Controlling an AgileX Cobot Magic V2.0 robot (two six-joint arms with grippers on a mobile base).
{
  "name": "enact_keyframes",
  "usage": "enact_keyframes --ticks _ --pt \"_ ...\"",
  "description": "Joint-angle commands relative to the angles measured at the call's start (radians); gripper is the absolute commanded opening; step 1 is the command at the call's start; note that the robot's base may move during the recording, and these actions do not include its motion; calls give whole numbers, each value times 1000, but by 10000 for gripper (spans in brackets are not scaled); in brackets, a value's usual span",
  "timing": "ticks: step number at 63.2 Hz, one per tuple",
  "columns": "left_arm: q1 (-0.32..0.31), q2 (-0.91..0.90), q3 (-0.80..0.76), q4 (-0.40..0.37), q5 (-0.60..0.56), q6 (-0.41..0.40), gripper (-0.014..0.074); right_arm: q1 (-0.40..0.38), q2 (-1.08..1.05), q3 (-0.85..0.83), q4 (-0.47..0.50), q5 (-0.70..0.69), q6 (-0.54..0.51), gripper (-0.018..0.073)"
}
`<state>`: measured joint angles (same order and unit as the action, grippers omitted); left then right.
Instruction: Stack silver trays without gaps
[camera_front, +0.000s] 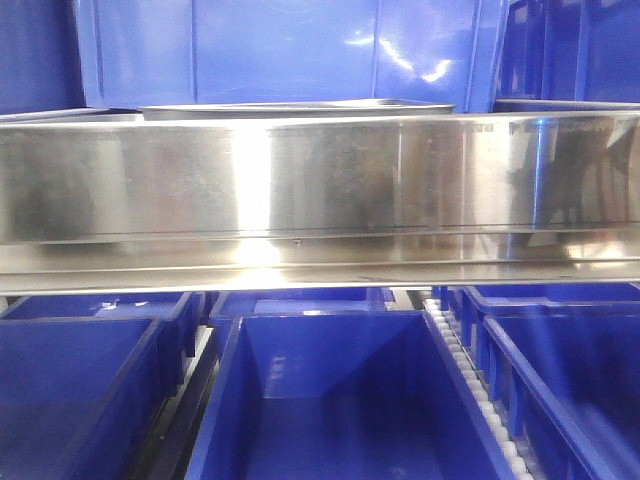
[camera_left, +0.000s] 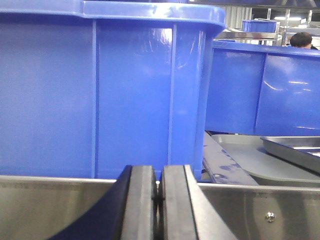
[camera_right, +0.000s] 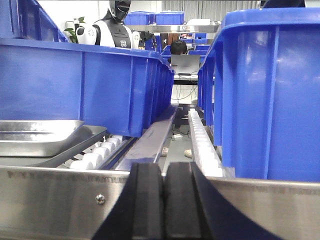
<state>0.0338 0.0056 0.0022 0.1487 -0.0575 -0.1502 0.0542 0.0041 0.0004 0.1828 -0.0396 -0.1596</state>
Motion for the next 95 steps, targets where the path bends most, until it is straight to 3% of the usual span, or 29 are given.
enact_keyframes --ticks 1,24,95 --pt "3 -6 -2 -7 -20 1 7 -3 -4 0 4 -7 -8 -70" --pt "3 -6 -2 -7 -20 1 7 -112 -4 0 4 30 -8 -70" --pt "3 -6 -2 -7 -20 1 7 -76 -4 0 4 10 -8 -70"
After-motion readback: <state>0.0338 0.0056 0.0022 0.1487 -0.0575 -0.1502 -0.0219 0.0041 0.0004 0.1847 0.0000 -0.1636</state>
